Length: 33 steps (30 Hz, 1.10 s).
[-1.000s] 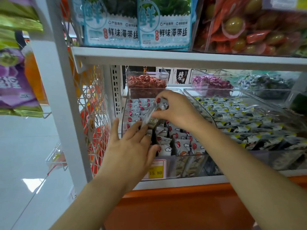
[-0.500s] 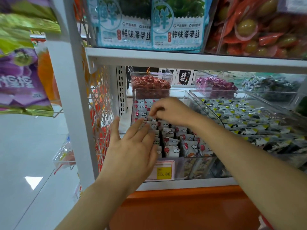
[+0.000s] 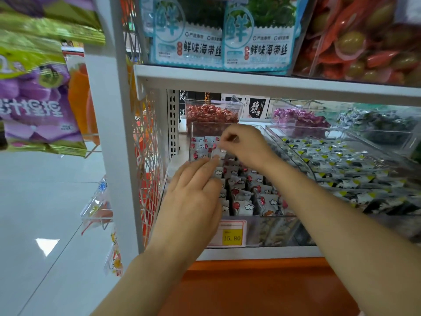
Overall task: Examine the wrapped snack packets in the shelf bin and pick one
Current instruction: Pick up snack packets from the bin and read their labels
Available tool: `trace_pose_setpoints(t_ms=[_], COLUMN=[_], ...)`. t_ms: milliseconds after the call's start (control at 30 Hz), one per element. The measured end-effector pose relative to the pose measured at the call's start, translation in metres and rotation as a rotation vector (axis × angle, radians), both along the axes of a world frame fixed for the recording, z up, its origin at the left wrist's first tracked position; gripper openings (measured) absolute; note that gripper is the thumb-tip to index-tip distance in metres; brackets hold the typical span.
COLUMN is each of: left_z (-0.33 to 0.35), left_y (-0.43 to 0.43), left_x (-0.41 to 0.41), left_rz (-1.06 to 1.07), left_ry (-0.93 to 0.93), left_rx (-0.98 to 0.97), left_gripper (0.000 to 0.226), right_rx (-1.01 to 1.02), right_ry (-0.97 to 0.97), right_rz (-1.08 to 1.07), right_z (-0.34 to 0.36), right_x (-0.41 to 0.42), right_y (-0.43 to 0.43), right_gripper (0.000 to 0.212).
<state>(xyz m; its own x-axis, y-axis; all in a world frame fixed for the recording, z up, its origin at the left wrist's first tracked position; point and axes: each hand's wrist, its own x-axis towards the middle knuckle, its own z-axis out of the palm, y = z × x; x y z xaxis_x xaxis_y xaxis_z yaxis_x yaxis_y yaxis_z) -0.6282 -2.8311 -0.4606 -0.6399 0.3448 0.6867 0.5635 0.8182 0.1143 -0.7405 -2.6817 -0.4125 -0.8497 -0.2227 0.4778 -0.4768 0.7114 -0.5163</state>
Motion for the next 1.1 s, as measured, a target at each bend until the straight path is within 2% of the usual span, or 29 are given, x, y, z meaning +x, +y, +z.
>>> trace_pose_setpoints(t_ms=[100,267,333,467,567,700,833,900,1000,1100], left_z=[0.001,0.006,0.008,0.010,0.011,0.012,0.014,0.016,0.016,0.015], left_y=[0.004,0.011,0.015,0.018,0.017,0.014,0.011,0.009,0.006,0.005], left_x=[0.003,0.012,0.016,0.016,0.013,0.012,0.011,0.011,0.010,0.009], left_rz=[0.021,-0.006,-0.036,-0.051,-0.105,-0.175,-0.226,-0.242,-0.300,-0.372], left_ry=[-0.035,-0.145,-0.233,-0.370,-0.480,-0.598,-0.619,-0.606,-0.634,-0.666], left_rx=[0.102,0.390,0.483,0.654,0.760,0.943,1.101,1.137,1.225,1.296], left_gripper=[0.019,0.026,0.032,0.049,0.039,0.018,0.009,0.006,0.008,0.015], right_rx=[-0.181,-0.564,-0.679,-1.000,-1.169,-1.232,-1.237,-1.252,-1.297,-1.355], right_ry=[0.087,0.204,0.158,-0.071,-0.211,-0.316,-0.412,-0.450,-0.490,-0.512], right_rz=[-0.049,-0.085,-0.105,-0.040,0.007,0.043,0.128,0.141,0.172,0.193], right_z=[0.008,0.013,0.006,-0.008,-0.014,-0.018,-0.019,-0.021,-0.024,-0.025], right_x=[0.019,0.063,0.081,0.106,0.116,0.119,0.119,0.117,0.115,0.114], right_y=[0.008,0.026,0.033,0.042,0.044,0.045,0.045,0.045,0.045,0.045], right_gripper=[0.011,0.013,0.013,0.008,0.009,0.005,0.020,0.019,0.007,0.010])
